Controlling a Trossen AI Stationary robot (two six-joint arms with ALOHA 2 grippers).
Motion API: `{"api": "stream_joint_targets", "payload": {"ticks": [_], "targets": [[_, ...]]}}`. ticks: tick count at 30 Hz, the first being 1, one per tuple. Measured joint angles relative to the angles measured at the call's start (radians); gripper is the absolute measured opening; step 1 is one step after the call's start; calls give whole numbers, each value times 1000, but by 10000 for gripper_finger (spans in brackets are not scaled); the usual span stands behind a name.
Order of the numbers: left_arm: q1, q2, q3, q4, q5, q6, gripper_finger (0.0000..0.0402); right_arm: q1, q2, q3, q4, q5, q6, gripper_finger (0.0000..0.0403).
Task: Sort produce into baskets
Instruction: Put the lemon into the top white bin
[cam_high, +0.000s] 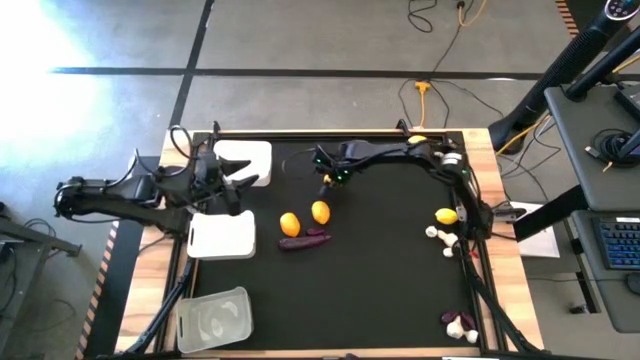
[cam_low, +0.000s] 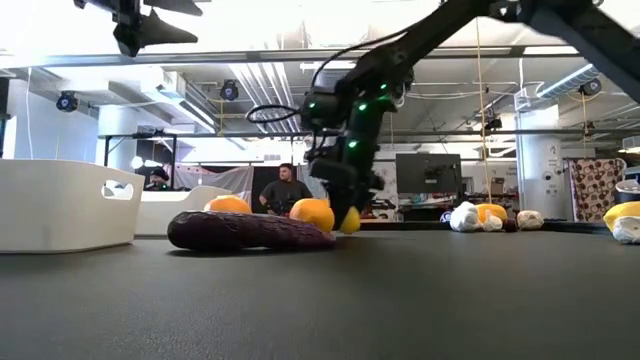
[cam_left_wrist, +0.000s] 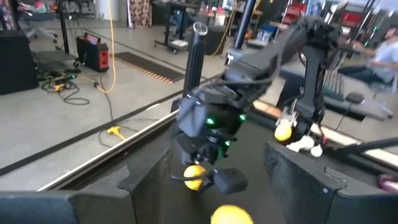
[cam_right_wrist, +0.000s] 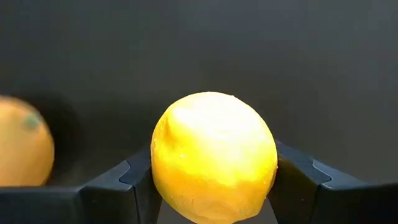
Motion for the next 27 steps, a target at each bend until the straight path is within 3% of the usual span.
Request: {"api": "stream_joint_targets", "payload": {"ticks": [6, 14, 21, 27], "targets": [[0, 21, -1, -32, 3, -85, 235, -1, 69, 99, -23, -6, -8, 228], [27, 77, -2, -99, 125, -175, 235, 1, 55, 106, -26, -7, -13, 288], [185, 184, -2, -95, 334, -126, 235, 7, -35, 106, -63, -6, -14, 340], [355, 325, 6, -65, 452, -21, 235, 32, -173, 106, -153, 43, -13, 353]]}}
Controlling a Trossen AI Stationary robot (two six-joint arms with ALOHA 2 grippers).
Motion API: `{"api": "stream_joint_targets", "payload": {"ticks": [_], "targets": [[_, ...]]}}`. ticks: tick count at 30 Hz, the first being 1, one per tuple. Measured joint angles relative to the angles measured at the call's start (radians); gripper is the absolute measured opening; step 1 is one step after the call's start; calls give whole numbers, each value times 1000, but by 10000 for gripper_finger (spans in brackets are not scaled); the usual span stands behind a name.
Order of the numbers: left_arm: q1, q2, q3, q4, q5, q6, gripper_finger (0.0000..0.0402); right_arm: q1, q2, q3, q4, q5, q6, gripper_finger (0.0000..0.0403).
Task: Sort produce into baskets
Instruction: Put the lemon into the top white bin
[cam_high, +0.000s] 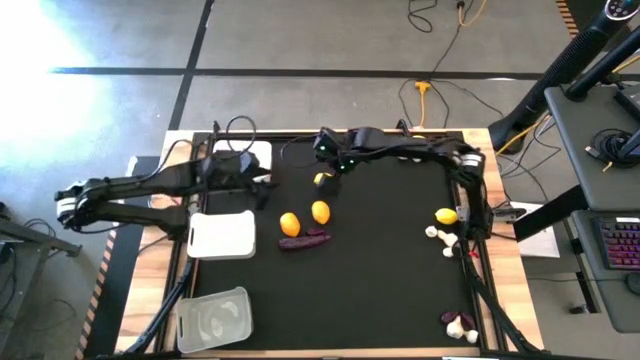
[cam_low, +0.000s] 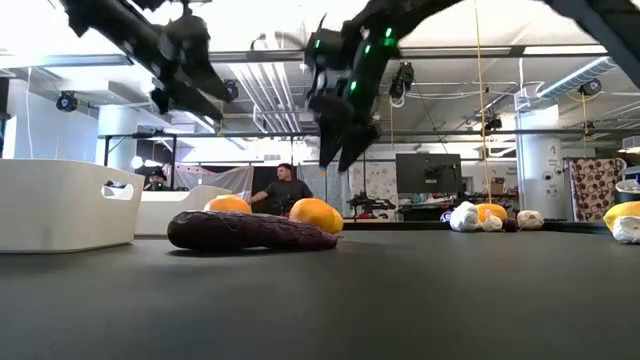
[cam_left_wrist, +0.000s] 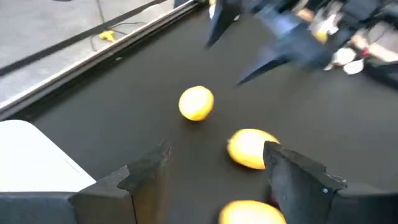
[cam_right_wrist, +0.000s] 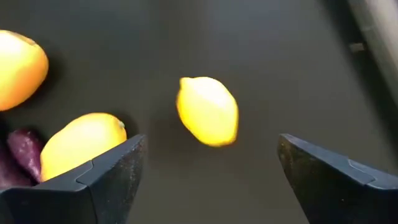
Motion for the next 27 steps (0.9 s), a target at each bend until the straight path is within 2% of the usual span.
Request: {"api": "stream_joint_targets", "payload": {"ticks": [8, 14, 20, 27], "targets": [[120, 245, 9, 147, 181, 106, 251, 80, -209, -6, -110, 139, 79, 354], [130, 431, 138, 132, 185, 196, 304, 141, -315, -8, -117, 215, 167, 354], [134, 603, 317, 32, 186, 318, 357, 191, -364, -9, -142, 251, 222, 354], [136, 753, 475, -84, 223, 398, 373, 245, -367, -9, -266, 276, 290, 354]]}}
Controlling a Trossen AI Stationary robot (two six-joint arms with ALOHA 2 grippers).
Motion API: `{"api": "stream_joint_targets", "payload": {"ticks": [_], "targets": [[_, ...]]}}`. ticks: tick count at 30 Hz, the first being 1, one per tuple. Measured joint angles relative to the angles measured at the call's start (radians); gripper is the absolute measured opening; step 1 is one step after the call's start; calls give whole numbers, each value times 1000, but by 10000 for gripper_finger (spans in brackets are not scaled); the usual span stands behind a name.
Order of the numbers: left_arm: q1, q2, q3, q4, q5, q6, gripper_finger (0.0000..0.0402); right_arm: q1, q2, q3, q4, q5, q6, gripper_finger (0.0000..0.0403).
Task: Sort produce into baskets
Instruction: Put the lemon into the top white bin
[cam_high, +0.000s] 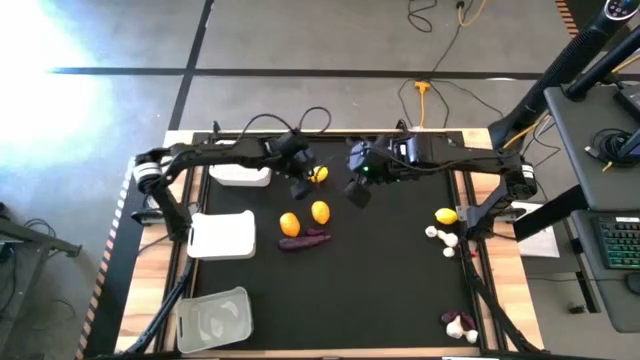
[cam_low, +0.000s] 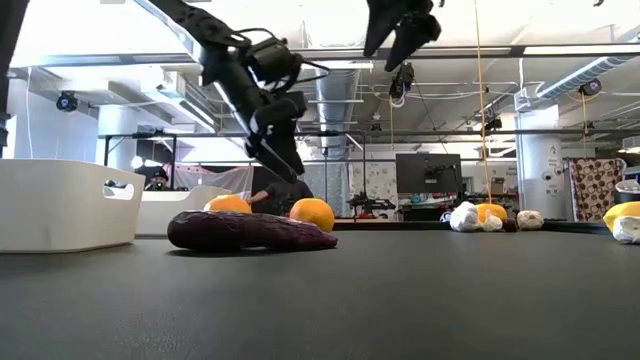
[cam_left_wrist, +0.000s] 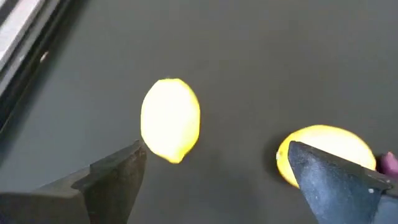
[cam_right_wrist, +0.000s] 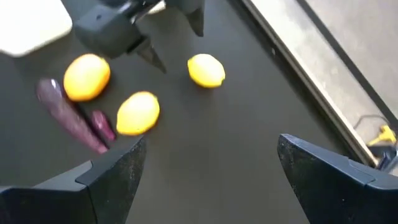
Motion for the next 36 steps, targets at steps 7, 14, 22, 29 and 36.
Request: {"api": "stream_joint_targets", "payload": {"ticks": [7, 14, 22, 29, 36], "targets": [[4, 71, 67, -9, 63, 36, 369, 42, 3, -1, -70, 1, 48, 354], [14, 78, 35, 19, 67, 67, 368, 60, 0, -1, -127, 19, 87, 354], [31, 161, 49, 118, -8, 41, 368, 60, 0, -2, -125, 47, 80, 354], [31, 289, 111, 125, -15, -10, 358, 59, 0, -2, -126, 50, 76, 354], [31, 341, 136, 121, -25, -64, 302, 59, 0, -2, -126, 71, 72, 354]]}}
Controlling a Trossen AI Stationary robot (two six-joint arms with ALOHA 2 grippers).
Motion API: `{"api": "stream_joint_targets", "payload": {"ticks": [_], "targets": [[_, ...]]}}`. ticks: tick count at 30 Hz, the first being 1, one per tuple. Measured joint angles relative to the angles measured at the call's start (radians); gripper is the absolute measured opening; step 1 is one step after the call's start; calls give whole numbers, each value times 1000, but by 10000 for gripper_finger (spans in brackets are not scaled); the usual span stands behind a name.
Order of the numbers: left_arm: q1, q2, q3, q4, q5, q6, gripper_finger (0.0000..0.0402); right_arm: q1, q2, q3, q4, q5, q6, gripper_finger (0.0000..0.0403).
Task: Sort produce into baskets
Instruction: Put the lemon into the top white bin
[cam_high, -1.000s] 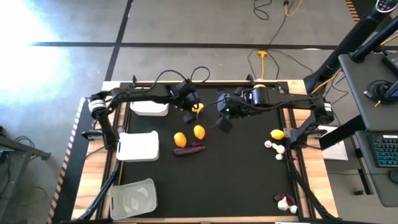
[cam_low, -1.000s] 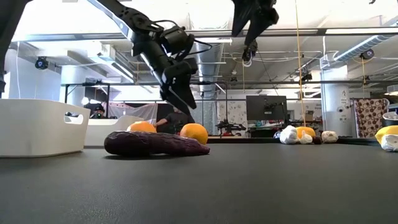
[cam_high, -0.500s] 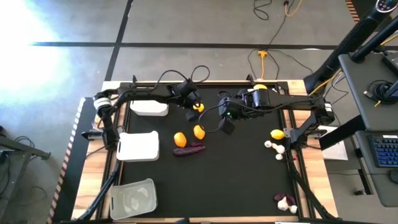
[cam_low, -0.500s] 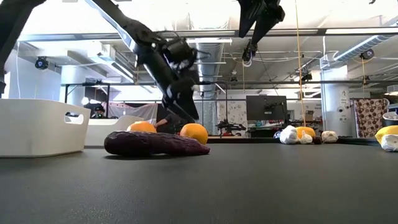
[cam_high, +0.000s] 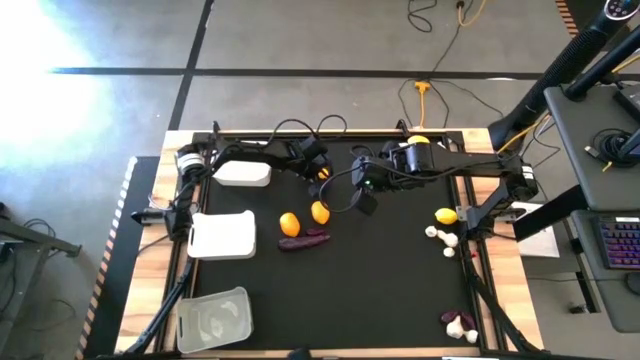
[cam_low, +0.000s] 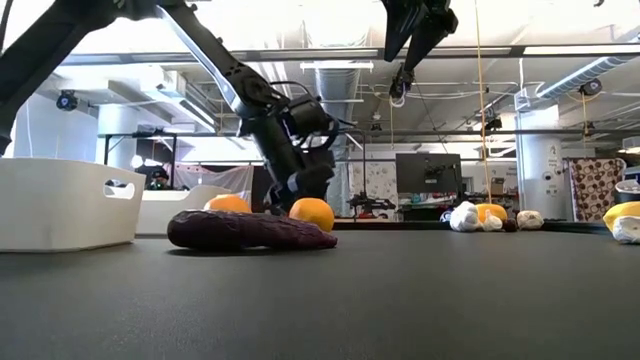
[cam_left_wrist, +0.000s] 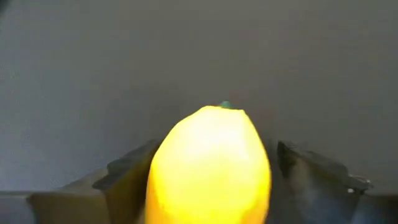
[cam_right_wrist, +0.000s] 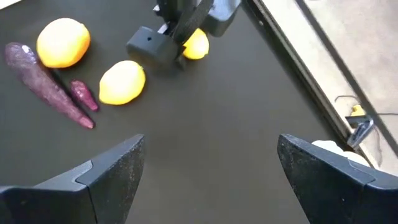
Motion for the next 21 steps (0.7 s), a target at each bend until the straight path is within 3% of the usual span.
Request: {"api": "stream_joint_targets", "payload": {"ticks": [9, 14, 21], "targets": [[-1, -45, -7, -62, -34, -34, 188, -7, 0, 0, 13, 67, -88, 354], [-2, -131, -16, -88, -82, -86, 188, -43, 0, 0, 94, 78, -167, 354], [0, -355, -39, -249, -275, -133, 192, -80, 9, -1, 259, 75, -284, 354]]}}
